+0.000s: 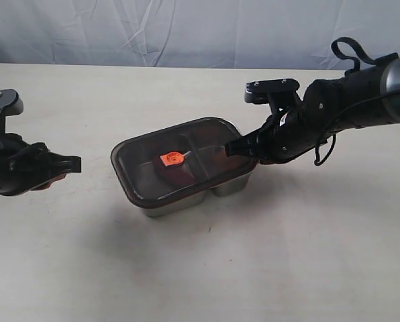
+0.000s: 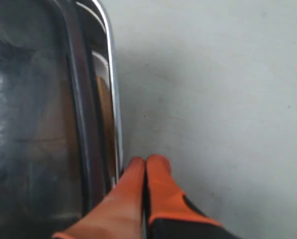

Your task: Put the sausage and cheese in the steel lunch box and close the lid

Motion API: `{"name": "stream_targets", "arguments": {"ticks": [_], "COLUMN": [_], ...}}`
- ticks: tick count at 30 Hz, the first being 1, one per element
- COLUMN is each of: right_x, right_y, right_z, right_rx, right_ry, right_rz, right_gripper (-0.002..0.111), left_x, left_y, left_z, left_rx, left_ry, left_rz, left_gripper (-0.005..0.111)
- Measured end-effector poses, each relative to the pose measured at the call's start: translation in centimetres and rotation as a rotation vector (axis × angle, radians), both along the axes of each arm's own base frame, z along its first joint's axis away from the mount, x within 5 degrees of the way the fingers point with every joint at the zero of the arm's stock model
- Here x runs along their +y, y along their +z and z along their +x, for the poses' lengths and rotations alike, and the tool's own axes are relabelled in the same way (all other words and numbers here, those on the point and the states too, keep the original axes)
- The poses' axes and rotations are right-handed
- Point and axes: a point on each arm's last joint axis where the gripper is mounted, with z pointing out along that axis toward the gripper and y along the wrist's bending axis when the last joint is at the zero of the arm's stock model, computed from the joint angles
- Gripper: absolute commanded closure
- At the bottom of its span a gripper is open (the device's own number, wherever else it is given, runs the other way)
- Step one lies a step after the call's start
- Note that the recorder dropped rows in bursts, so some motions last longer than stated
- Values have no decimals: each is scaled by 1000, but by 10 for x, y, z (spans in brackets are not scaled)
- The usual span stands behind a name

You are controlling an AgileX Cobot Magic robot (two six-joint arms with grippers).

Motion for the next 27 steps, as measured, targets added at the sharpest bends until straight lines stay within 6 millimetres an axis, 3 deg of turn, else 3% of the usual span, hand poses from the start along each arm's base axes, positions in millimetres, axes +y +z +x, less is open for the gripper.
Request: {"name": "stream_targets", "arguments": {"ticks": [27], "right_x": [19], "right_y": [-3], "right_z": [-37], "right_rx": [293], "right_ry": [196], "right_rz": [69], "right_gripper": [109], "left_x": [0], "left_y": [-1], "left_z": [-1], "left_rx": [1], "left_ry": [-24], "left_rz": [23], "left_gripper": [83]}}
